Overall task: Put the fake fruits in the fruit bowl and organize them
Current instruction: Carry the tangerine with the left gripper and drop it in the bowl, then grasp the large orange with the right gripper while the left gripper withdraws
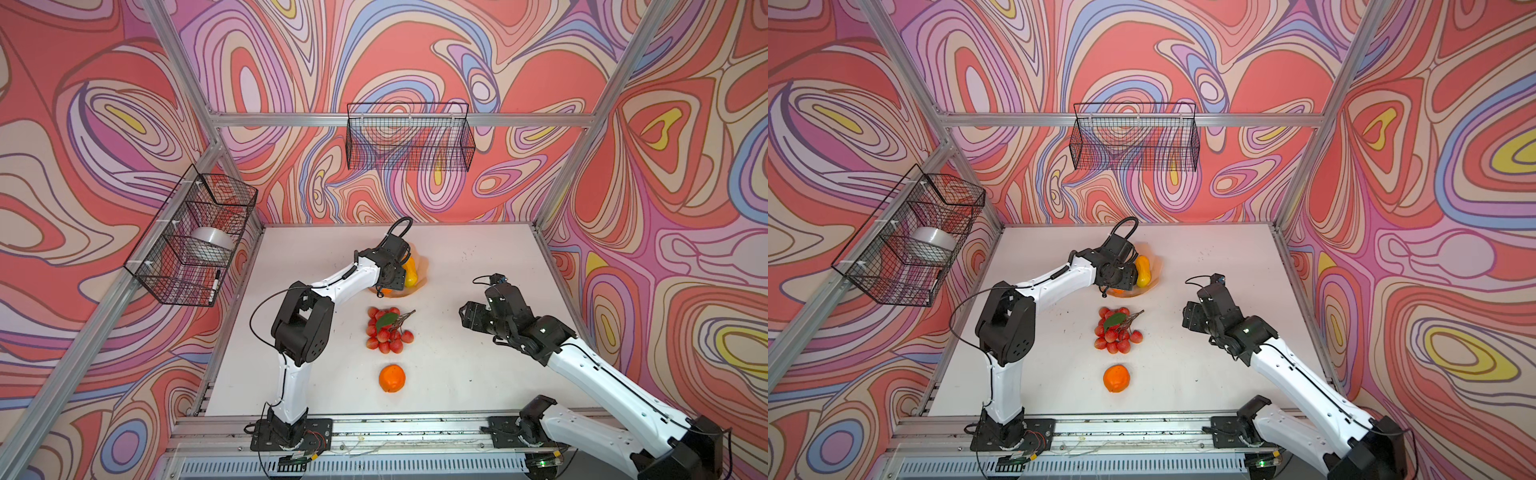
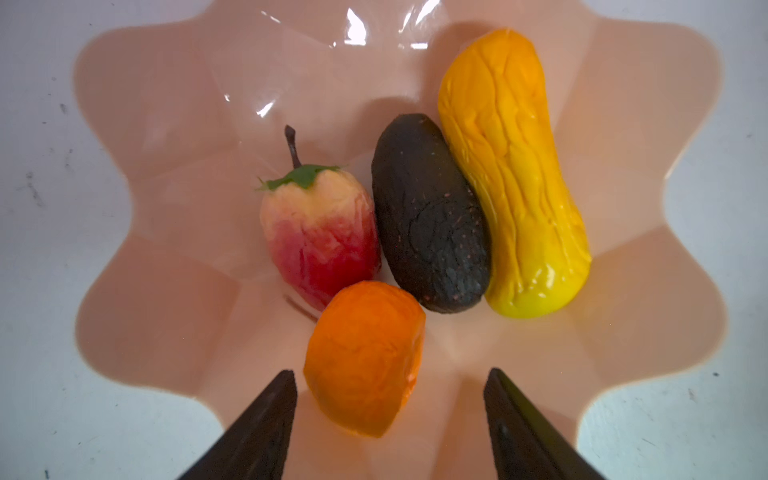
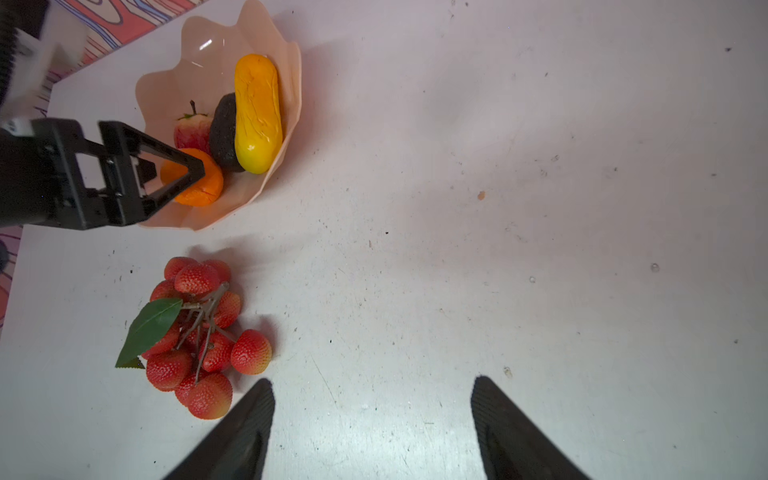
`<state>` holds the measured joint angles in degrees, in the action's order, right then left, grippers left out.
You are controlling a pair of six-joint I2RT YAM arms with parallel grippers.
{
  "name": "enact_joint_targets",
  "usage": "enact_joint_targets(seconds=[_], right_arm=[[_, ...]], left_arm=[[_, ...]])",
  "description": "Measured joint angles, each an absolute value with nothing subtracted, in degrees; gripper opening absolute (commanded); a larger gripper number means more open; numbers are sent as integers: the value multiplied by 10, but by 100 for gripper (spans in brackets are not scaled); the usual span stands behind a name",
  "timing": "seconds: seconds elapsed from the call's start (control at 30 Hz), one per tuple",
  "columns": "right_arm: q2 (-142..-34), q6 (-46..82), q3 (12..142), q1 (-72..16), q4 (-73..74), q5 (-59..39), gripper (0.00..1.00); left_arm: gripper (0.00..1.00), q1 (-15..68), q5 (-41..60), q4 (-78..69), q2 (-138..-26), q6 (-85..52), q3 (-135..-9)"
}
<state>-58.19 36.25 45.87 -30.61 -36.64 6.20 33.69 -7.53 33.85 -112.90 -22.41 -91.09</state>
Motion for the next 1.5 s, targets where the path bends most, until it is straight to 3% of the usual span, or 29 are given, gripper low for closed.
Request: enact_joint_targets(seconds=[0.17, 0.5, 0.67, 0.87, 1.07, 1.23, 1.3, 1.5], right_arm=[[-602, 375, 458, -361, -344, 38, 76], [-693, 463, 447, -614, -273, 51, 87], [-788, 484, 479, -687, -261, 63, 89], [-884, 505, 540, -718, -241, 77, 90], [-971, 529, 586, -719, -242, 93, 87], [-1009, 543, 602, -719, -249, 97, 57], [-1005, 551, 605, -719, -258, 104, 50], [-915, 564, 607, -718, -342, 161, 48]], left_arm=[[81, 337, -86, 298, -978, -226, -840], [97, 333, -164, 175, -548, -230, -544], [100, 329, -208, 236, -376, -293, -389], [100, 326, -234, 316, -209, -372, -327], [100, 326, -247, 346, -180, -397, -329], [100, 326, -247, 361, -204, -397, -345], [100, 326, -246, 362, -210, -397, -347], [100, 326, -222, 348, -212, -401, -342]])
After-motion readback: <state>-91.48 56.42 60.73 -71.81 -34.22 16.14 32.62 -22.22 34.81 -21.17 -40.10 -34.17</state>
